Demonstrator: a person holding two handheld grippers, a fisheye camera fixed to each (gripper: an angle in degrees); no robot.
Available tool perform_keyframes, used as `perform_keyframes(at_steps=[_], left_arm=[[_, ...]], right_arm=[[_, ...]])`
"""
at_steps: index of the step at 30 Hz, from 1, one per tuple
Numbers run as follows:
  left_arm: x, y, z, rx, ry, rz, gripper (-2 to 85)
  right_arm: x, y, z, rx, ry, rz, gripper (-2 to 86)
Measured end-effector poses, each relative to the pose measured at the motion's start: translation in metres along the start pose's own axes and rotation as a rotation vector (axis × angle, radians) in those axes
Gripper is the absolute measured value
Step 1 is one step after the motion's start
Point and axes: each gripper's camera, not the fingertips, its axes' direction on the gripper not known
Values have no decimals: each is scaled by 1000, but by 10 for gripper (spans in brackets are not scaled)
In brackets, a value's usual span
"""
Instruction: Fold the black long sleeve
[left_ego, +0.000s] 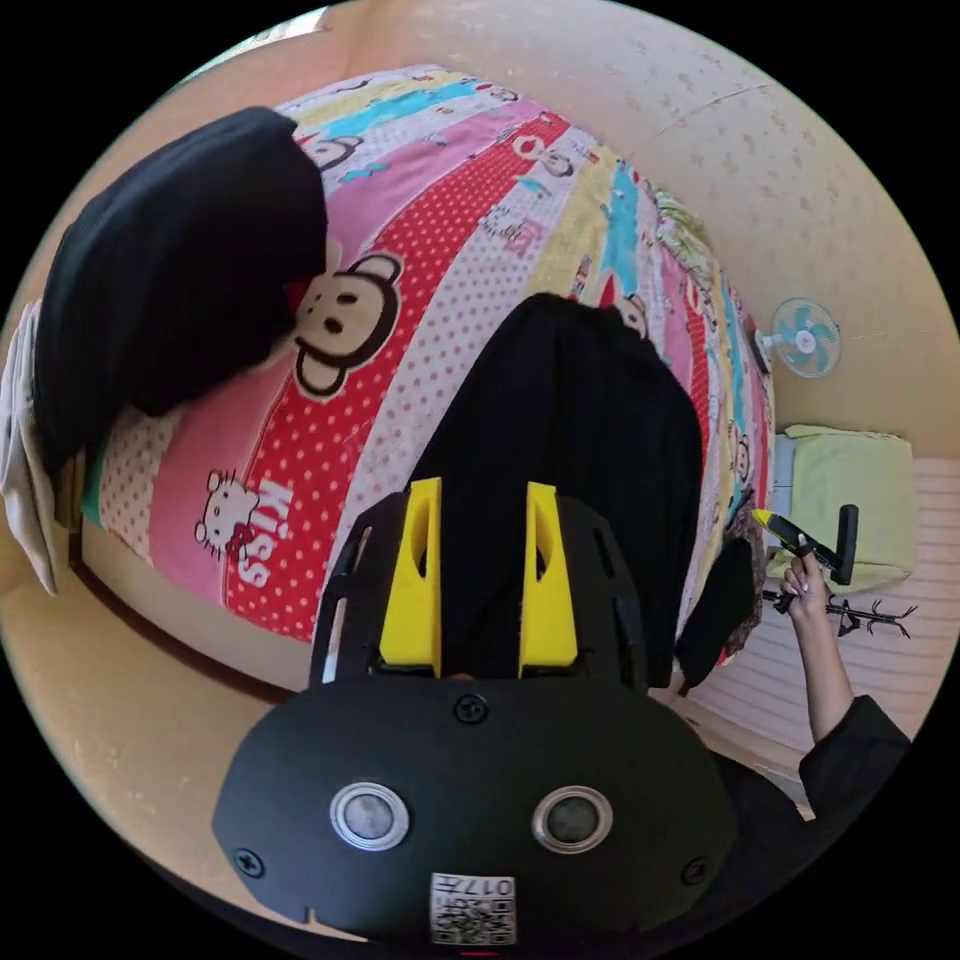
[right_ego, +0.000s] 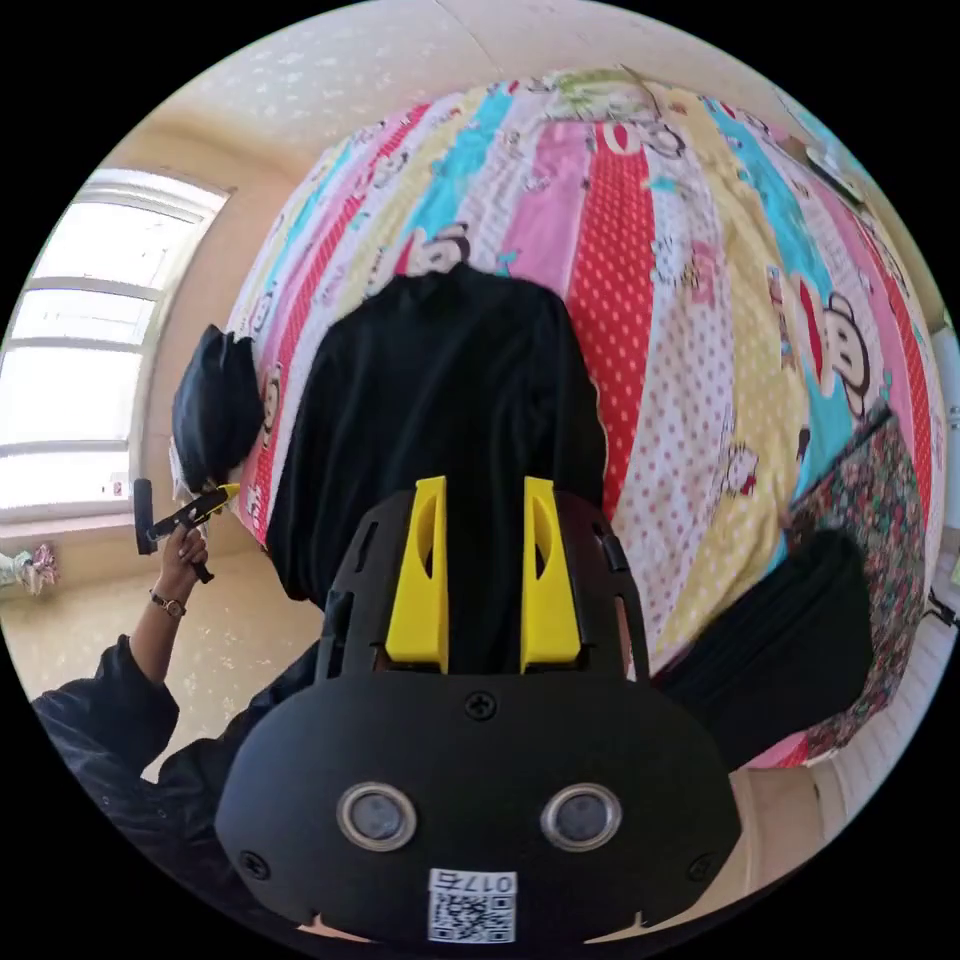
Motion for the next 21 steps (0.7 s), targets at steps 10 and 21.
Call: perform_keyframes(at_steps=[10,21], left_arm=[[-50,11,27,-272,-42,52,53],[-200,-42,-171,195,-139,-339,106]], right_arm=[[67,77,77,-459,11,205,47],[217,71,-173,117,216,678,78]])
